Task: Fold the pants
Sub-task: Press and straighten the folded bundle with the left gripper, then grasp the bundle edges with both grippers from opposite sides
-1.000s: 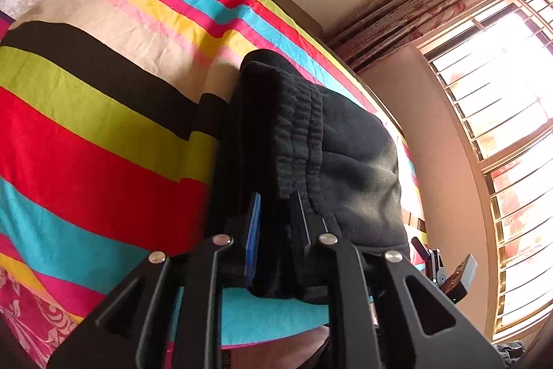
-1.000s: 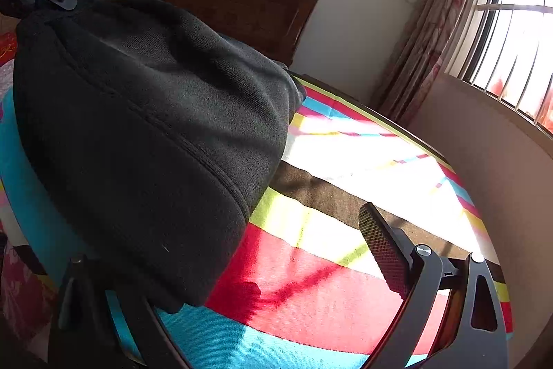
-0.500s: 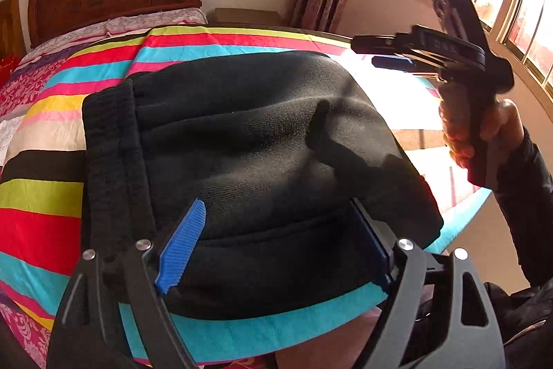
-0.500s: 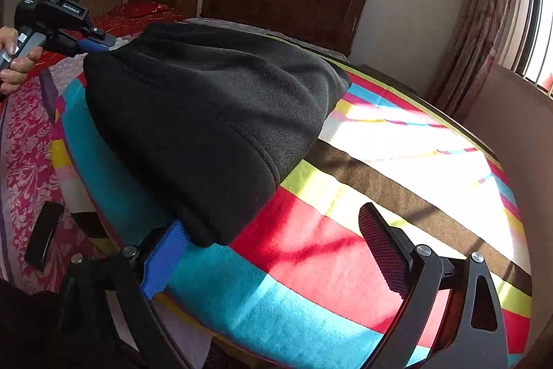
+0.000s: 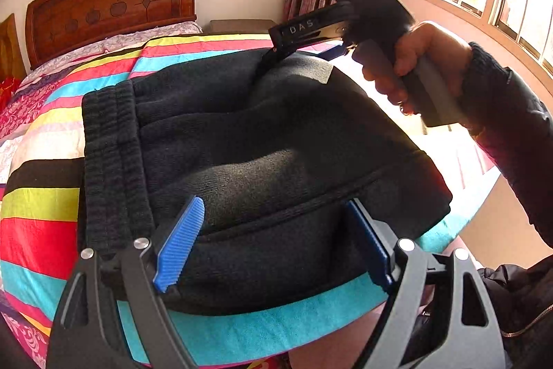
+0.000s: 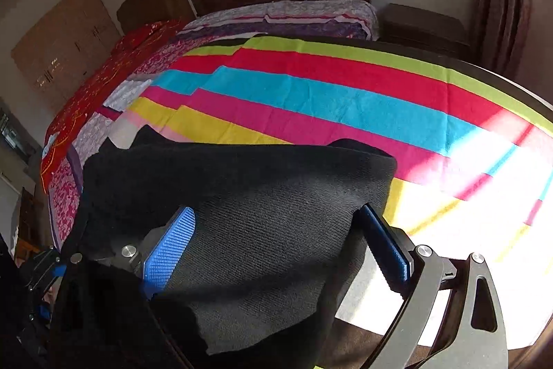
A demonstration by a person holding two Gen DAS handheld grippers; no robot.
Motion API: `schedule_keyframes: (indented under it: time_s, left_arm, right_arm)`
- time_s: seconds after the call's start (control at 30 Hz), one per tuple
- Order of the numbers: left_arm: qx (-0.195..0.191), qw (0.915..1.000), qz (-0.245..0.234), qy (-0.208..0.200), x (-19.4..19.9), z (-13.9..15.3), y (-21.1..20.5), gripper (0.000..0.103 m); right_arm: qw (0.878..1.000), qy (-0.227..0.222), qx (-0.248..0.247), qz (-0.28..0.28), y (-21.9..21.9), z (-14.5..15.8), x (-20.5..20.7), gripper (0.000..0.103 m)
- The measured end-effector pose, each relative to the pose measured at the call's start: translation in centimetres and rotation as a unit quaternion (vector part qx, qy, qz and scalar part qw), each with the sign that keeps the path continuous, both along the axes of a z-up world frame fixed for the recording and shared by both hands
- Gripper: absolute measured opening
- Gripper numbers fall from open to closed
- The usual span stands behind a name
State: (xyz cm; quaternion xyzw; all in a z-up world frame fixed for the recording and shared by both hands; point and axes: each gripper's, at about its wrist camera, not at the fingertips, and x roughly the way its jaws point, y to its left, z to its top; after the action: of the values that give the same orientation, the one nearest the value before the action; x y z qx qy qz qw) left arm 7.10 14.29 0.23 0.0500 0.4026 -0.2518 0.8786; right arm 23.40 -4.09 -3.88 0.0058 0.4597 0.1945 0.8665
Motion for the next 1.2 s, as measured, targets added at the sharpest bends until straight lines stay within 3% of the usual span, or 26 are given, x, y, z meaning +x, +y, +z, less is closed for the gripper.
schedule_keyframes:
  time_s: [0.07, 0.33, 0.4, 0.47, 0.57, 0.63, 0.7, 0.8, 0.83, 0.93, 1.07, 1.2]
  left_arm:
    - [0.004, 1.0, -0.001, -0.005, -0.1, -0.1, -0.2, 0.084]
    - [0.012, 0.9999, 0.003, -0.011, -0.1, -0.3, -1.0, 0.09]
    - [0.003, 1.0, 0.0, -0.009, -0.3, -0.2, -0.8, 0.09]
    - [-0.002, 1.0, -0.002, 0.0, -0.2, 0.2, -0.6, 0.09]
    - [-0.075, 0.9969, 0.004, 0.022, 0.2, 2.6, 1.4, 0.09]
    - [-0.131, 0.9911, 0.024, 0.006, 1.0, 4.8, 3.3, 0.097]
    - [-0.144, 0.9878, 0.059, -0.001, 3.1, 6.1, 4.5, 0.101]
    - [-0.097, 0.993, 0.062, 0.024, 8.0, 5.6, 3.8, 0.101]
    - [-0.074, 0.9941, 0.07, 0.036, 9.5, 4.8, 3.4, 0.101]
    - [-0.03, 0.9932, 0.087, 0.071, 13.0, 2.0, 2.9, 0.101]
    - [0.015, 0.9942, 0.085, 0.064, 12.9, 0.4, 2.5, 0.101]
    - [0.044, 0.9941, 0.086, 0.05, 13.0, -0.5, 2.1, 0.101]
  right_arm:
    - [0.999, 0.006, -0.039, -0.003, 1.7, -1.8, 2.0, 0.099]
    - [0.997, 0.057, -0.027, -0.042, 3.4, -1.5, 3.5, 0.099]
    - [0.996, 0.006, -0.059, -0.062, 4.1, 1.1, 2.3, 0.098]
    - [0.998, -0.038, -0.044, -0.029, 5.3, 3.5, 1.4, 0.098]
    - [0.998, 0.01, -0.053, 0.007, 8.6, 2.3, 1.9, 0.098]
    - [0.996, 0.04, -0.074, 0.009, 9.7, -0.4, 3.1, 0.099]
    - [0.998, 0.049, -0.049, 0.006, 9.9, -2.0, 4.1, 0.099]
    - [0.998, 0.047, 0.034, -0.027, 7.3, -0.8, 3.8, 0.098]
    - [0.994, 0.033, 0.1, -0.034, 5.2, 0.3, 2.6, 0.098]
    - [0.986, -0.01, 0.163, -0.04, 1.4, 2.7, -0.8, 0.098]
    - [0.986, -0.077, 0.144, -0.035, -2.8, 5.1, -5.7, 0.098]
    - [0.992, -0.093, 0.088, 0.003, -2.7, 4.4, -10.0, 0.098]
